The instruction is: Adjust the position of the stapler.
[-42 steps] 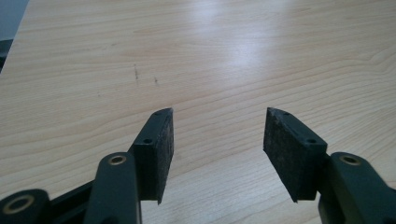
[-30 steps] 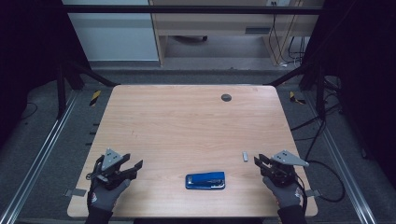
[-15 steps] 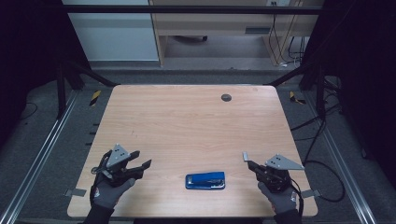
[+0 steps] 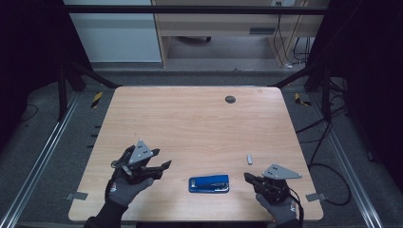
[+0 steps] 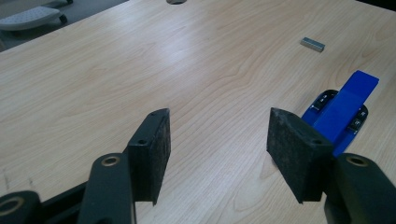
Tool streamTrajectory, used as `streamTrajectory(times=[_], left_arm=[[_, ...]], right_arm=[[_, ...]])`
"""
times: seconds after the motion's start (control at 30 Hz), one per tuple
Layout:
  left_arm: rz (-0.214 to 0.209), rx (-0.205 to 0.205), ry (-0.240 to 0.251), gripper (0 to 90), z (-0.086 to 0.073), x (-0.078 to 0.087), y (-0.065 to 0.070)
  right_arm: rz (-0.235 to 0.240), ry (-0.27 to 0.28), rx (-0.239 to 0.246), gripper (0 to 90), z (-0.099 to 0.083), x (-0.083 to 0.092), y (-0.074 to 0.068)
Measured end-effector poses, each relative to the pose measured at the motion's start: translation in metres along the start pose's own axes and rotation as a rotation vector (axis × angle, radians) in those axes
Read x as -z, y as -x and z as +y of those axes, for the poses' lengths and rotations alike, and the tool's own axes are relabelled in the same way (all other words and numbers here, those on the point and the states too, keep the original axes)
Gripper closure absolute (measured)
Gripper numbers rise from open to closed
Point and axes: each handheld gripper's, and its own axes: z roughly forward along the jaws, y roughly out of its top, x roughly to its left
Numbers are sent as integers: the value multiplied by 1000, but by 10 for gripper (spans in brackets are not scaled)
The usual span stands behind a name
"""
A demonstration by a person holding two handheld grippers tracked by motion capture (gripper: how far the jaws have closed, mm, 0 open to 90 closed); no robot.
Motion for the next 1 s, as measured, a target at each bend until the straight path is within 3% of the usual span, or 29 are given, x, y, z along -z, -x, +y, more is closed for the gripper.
streamTrajectory(times=[0.3,0.47,0.77,0.9,1.0], left_arm=[[-52,-75,-50,400,19,-22,18],[-100,-104,-80,416,31,-33,29],[-165,-172,-132,444,42,-49,43],[-203,-228,-168,454,46,-58,50],[-214,-239,-175,457,48,-61,54]], right_arm=[[37,-14,4,900,-4,-7,-5],[55,-12,1,895,-6,-11,-7],[73,-38,22,898,-9,-17,-12],[84,-47,29,899,-10,-20,-15],[87,-51,37,899,-11,-21,-17]])
